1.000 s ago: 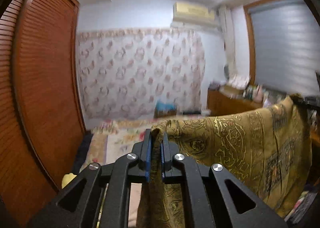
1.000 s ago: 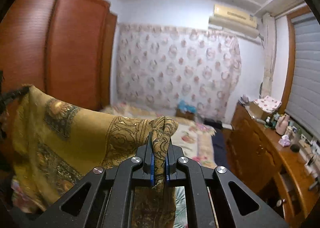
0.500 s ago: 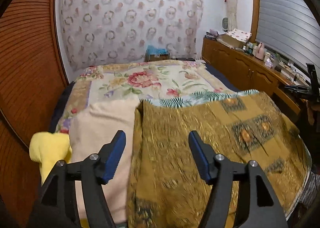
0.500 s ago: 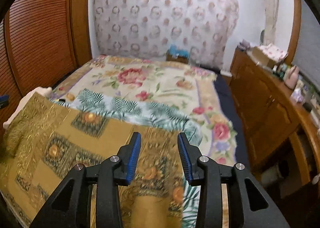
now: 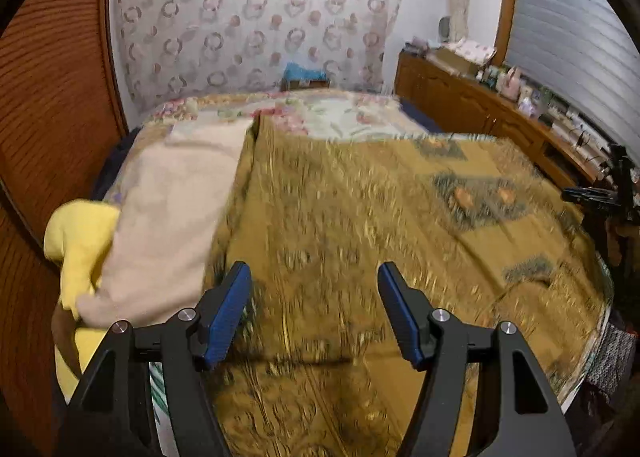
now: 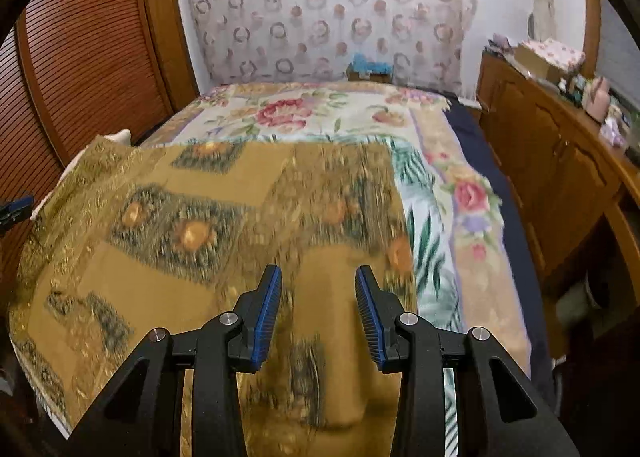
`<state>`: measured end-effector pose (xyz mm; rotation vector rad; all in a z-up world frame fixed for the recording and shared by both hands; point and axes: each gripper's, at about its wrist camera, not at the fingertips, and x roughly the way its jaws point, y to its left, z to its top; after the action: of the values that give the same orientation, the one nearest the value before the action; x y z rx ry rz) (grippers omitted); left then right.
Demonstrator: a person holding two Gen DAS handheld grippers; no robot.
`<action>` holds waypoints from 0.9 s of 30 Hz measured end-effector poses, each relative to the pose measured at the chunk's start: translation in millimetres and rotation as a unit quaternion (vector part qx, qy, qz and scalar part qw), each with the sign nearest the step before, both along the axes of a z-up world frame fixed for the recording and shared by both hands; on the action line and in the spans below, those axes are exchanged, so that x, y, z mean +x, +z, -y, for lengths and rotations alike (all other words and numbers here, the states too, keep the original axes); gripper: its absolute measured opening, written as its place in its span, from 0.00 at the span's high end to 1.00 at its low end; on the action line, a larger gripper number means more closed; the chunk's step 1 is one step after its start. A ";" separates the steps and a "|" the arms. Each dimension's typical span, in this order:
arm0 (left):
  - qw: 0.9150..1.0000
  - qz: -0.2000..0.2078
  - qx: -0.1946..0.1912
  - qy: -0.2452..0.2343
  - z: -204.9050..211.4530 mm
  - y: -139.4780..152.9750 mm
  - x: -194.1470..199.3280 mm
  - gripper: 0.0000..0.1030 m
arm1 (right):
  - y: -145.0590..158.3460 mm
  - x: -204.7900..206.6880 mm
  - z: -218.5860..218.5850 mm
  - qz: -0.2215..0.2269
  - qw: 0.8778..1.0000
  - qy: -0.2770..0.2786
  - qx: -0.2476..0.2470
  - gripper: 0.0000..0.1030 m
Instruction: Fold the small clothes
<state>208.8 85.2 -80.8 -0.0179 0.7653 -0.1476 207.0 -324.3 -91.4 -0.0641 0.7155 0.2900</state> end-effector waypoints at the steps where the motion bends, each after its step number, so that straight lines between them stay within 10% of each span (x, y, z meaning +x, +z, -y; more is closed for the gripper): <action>1: 1.000 -0.008 0.004 0.004 0.8 -5.6 -0.1 0.35 | -3.2 -3.3 1.4 -0.006 1.000 -0.004 0.000 0.61; 11: 0.998 -0.061 0.017 -0.015 11.4 -44.0 -11.5 0.34 | -23.2 -17.0 -2.0 -0.036 0.999 -0.016 -0.005 0.61; 27: 0.996 -0.063 0.041 -0.047 27.6 -53.2 -8.4 0.05 | -31.4 -26.1 -3.9 -0.012 1.000 -0.020 -0.013 0.60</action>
<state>200.4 57.6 -134.0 0.0872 0.8976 -0.2055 180.9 -320.3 -122.8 -0.0713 0.7436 0.2430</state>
